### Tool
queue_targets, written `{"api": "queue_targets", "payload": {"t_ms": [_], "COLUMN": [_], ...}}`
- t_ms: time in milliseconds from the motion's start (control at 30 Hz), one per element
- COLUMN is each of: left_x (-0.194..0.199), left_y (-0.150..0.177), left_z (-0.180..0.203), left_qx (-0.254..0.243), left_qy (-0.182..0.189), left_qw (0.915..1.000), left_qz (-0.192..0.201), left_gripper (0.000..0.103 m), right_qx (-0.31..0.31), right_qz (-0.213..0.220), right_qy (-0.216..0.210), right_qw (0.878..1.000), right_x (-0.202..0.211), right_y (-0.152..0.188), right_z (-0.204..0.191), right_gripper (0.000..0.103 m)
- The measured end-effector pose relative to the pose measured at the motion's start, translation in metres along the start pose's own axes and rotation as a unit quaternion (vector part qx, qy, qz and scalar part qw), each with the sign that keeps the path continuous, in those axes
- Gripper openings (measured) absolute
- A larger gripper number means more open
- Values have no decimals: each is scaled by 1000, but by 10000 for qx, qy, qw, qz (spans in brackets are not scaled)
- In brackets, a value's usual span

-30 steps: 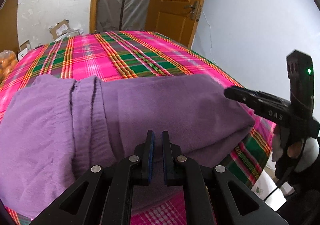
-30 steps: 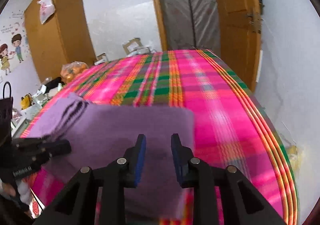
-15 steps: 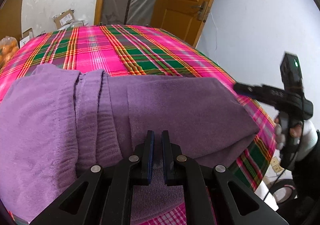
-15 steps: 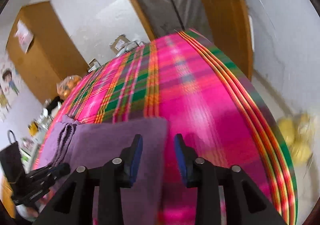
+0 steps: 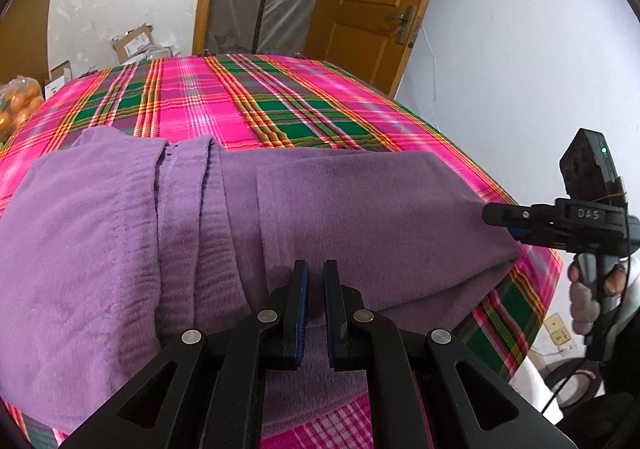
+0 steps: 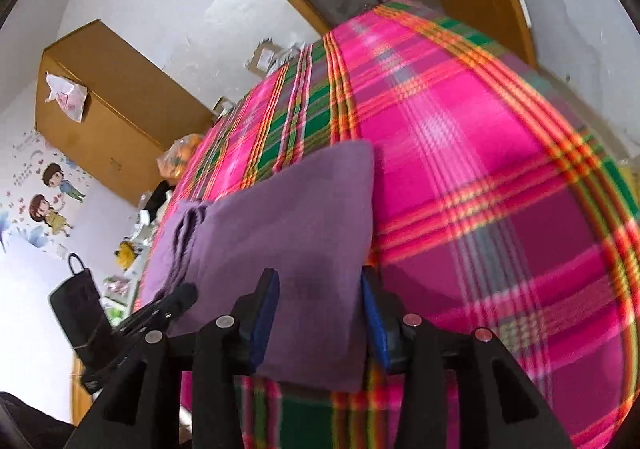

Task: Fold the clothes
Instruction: 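Grasp the sweater stack end with the right gripper and lift it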

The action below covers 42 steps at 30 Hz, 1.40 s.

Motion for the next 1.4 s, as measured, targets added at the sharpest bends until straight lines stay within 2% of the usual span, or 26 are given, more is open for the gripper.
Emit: {"api": "queue_targets", "payload": {"t_ms": [100, 200, 300, 367, 567, 800, 1167, 1400], "left_x": [1, 1, 1, 2, 14, 35, 64, 88], "left_y": [2, 2, 2, 2, 2, -3, 5, 18], "left_z": [0, -1, -1, -1, -6, -18, -60, -97], "left_qx": [16, 19, 17, 27, 115, 289, 832, 1284], "left_qy": [20, 12, 12, 29, 66, 78, -273, -577], "left_qw": [10000, 10000, 10000, 10000, 9998, 9985, 9931, 9851], "left_qz": [34, 44, 37, 26, 152, 462, 778, 986], "left_gripper": [7, 7, 7, 8, 8, 8, 8, 8], "right_qx": [-32, -47, -125, -145, 219, 964, 2049, 2439], "right_qz": [-216, -224, -192, -103, 498, 757, 539, 59], "right_qy": [-127, -163, -176, -237, -690, -1010, -1373, -1427], "right_qw": [9997, 9996, 9996, 9996, 9961, 9873, 9676, 9592], "right_x": [1, -1, -8, -10, 21, 36, 14, -41], "right_y": [9, 11, 8, 5, -5, -23, -46, -52], "right_z": [-3, -5, -7, -10, -45, -109, -215, -270], "right_gripper": [42, 42, 23, 18, 17, 16, 12, 10]}}
Point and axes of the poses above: each gripper's, at about its wrist camera, not at the fingertips, and x roughly against the way its jaws point, z to its right, y to its underside, the point moved 2 cm from there along -x, roughly the way its jaws point, and after that the axes turned 9 degrees about -z, right-handed, at the moved point
